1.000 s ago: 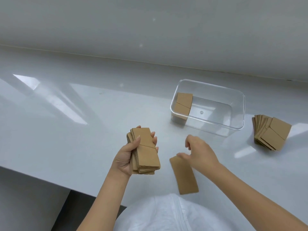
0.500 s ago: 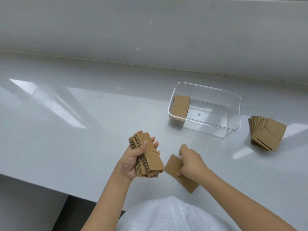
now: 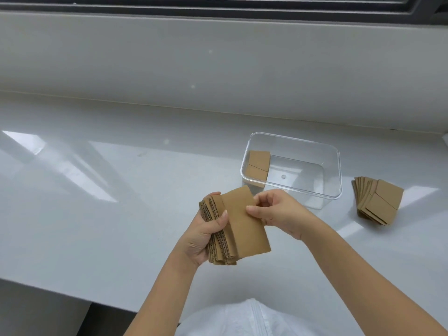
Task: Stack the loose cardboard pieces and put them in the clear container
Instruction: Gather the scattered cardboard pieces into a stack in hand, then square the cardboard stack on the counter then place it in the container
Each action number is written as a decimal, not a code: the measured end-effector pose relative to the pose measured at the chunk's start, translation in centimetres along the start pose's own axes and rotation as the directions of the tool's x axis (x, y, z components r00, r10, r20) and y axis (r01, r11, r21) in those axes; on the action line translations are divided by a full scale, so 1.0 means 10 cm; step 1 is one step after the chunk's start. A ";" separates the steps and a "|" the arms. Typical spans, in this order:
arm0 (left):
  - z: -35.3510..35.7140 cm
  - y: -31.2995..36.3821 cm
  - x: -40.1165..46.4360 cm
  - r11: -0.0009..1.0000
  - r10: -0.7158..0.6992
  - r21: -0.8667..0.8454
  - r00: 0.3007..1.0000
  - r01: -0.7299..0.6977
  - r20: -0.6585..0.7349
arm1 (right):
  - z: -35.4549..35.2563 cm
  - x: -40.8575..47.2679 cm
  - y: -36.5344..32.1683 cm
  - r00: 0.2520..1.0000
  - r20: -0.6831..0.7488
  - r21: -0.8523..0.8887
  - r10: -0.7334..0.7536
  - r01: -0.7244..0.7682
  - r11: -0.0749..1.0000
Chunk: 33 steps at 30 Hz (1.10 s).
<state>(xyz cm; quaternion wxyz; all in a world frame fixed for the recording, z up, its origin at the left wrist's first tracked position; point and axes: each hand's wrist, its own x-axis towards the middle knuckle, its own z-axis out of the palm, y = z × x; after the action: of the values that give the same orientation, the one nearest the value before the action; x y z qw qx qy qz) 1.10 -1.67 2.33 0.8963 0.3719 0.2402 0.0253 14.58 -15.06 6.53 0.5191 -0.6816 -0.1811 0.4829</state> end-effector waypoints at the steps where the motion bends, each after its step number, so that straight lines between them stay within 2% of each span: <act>1: 0.03 0.02 0.00 1.000 -0.001 0.003 1.000 0.001 0.015 | 0.06 0.01 -0.01 1.000 -0.026 -0.001 0.000 0.000 1.000; 4: 0.09 0.10 -0.04 1.000 0.020 0.021 0.999 -0.021 0.037 | 0.15 0.00 -0.02 0.993 -0.115 0.001 -0.017 0.017 1.000; 8: 0.20 0.18 -0.08 0.981 0.076 0.174 0.996 -0.085 0.054 | 0.28 -0.04 0.01 0.963 -0.249 -0.035 -0.098 0.092 0.995; 11: 0.27 0.19 -0.07 0.953 0.136 0.268 0.990 -0.140 0.031 | 0.37 -0.04 0.09 0.942 -0.318 -0.053 -0.103 0.091 0.994; 13: 0.27 0.18 -0.07 0.955 0.141 0.256 0.989 -0.149 0.051 | 0.36 -0.07 0.10 0.963 -0.268 0.018 -0.032 0.038 0.999; 15: 0.27 0.19 -0.07 0.975 0.113 0.179 0.988 -0.130 0.101 | 0.31 -0.10 0.12 0.994 -0.082 0.232 0.066 -0.045 0.972; 17: 0.31 0.19 -0.07 0.979 0.104 0.155 0.982 -0.129 0.159 | 0.30 -0.17 0.14 0.989 0.137 0.392 0.058 -0.108 0.914; 19: 0.37 0.18 -0.07 0.960 0.121 0.226 0.972 -0.166 0.201 | 0.33 -0.24 0.18 0.977 0.215 0.453 0.006 -0.105 0.885; 23: 0.47 0.14 -0.07 0.876 0.156 0.413 0.957 -0.248 0.245 | 0.27 -0.28 0.27 0.981 0.176 0.505 -0.088 -0.013 0.863; 26: 0.50 0.15 -0.09 0.799 0.159 0.527 0.947 -0.289 0.278 | 0.19 -0.33 0.25 0.978 0.172 0.469 -0.121 0.027 0.883; 30: 0.53 0.18 -0.03 0.702 0.117 0.665 0.963 -0.254 0.244 | 0.14 -0.40 0.22 0.979 0.154 0.438 -0.134 0.054 0.897; 33: 0.62 0.18 0.01 0.695 0.060 0.691 0.973 -0.201 0.223 | 0.11 -0.50 0.21 0.991 0.061 0.448 -0.123 0.083 0.890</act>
<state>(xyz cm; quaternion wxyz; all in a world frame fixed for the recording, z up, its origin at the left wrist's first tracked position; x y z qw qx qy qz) 4.25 -4.38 7.29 0.6983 0.7044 0.1209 -0.0394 10.82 -19.03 7.01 0.6773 -0.5129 -0.1245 0.5125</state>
